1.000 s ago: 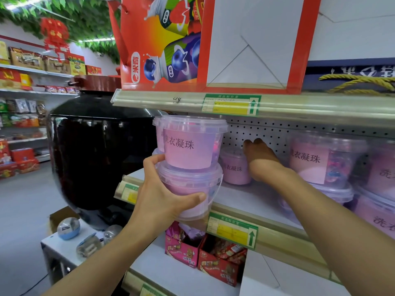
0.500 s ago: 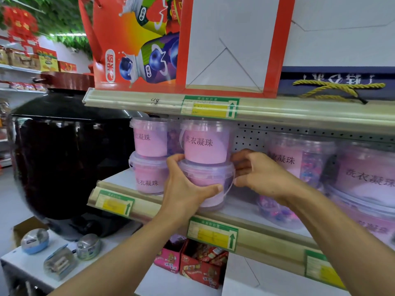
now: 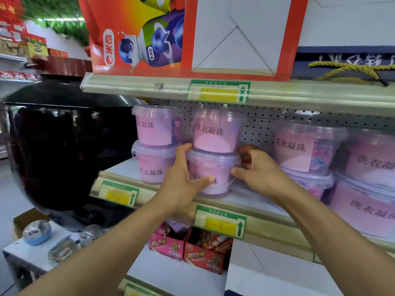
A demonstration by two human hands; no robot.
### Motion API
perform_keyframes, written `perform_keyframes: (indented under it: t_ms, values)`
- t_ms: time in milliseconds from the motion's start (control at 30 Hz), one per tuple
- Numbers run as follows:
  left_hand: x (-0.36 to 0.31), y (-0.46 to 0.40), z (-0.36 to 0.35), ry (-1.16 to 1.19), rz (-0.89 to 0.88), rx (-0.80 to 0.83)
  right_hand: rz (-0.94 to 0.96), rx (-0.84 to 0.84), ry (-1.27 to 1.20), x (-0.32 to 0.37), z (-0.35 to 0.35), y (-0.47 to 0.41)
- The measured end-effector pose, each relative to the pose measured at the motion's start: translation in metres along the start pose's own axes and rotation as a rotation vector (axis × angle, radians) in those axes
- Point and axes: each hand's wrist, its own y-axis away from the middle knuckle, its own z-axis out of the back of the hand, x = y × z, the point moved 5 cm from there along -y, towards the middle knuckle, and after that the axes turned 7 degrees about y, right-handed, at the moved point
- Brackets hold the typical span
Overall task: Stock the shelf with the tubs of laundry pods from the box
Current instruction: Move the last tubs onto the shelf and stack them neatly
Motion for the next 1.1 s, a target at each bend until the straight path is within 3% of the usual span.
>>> perform_keyframes:
  t_ms: [167, 600, 800, 933, 1100]
  values:
    - [0.006, 0.004, 0.002, 0.015, -0.012, 0.004, -0.005, -0.037, -0.001, -0.001, -0.004, 0.009]
    - [-0.004, 0.021, 0.008, -0.236, -0.075, 0.025, -0.026, -0.103, 0.110, 0.009, -0.002, 0.034]
    - [-0.026, 0.052, 0.019, -0.300, -0.277, -0.103, 0.059, -0.509, 0.225, 0.012, 0.039, 0.086]
    - [-0.048, 0.058, 0.002, -0.259, -0.389, -0.003, -0.071, -0.656, 0.359, -0.016, 0.069, 0.107]
    - [-0.062, 0.061, -0.041, -0.188, -0.414, 0.175, -0.162, -0.543, 0.495, -0.037, 0.076, 0.109]
